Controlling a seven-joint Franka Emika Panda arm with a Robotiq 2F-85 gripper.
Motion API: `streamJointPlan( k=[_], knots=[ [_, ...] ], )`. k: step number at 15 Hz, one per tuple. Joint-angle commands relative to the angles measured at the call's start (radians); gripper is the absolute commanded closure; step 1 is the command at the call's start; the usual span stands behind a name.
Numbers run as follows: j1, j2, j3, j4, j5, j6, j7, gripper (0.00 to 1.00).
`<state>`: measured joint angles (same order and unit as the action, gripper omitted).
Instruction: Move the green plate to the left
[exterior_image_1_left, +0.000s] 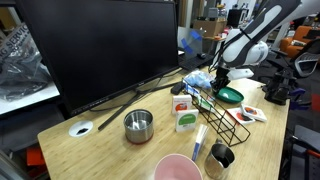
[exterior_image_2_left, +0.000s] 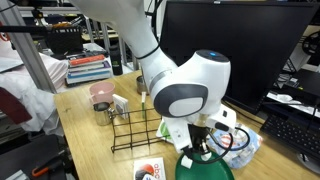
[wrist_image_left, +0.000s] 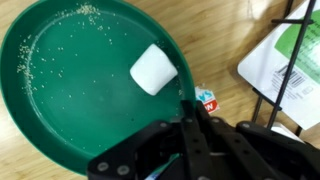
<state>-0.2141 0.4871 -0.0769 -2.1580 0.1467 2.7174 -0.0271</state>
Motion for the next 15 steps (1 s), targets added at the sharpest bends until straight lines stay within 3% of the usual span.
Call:
streamJointPlan(
  k=[1, 6, 15],
  knots=[
    [0.02, -0.037, -0.017, -0.038, -0.013, 0.017, 0.023, 0.98],
    [0.024, -0.067, -0.008, -0.069, -0.009, 0.055, 0.006, 0.98],
    [0.096, -0.154, -0.076, -0.15, -0.101, 0.121, 0.089, 0.98]
  ],
)
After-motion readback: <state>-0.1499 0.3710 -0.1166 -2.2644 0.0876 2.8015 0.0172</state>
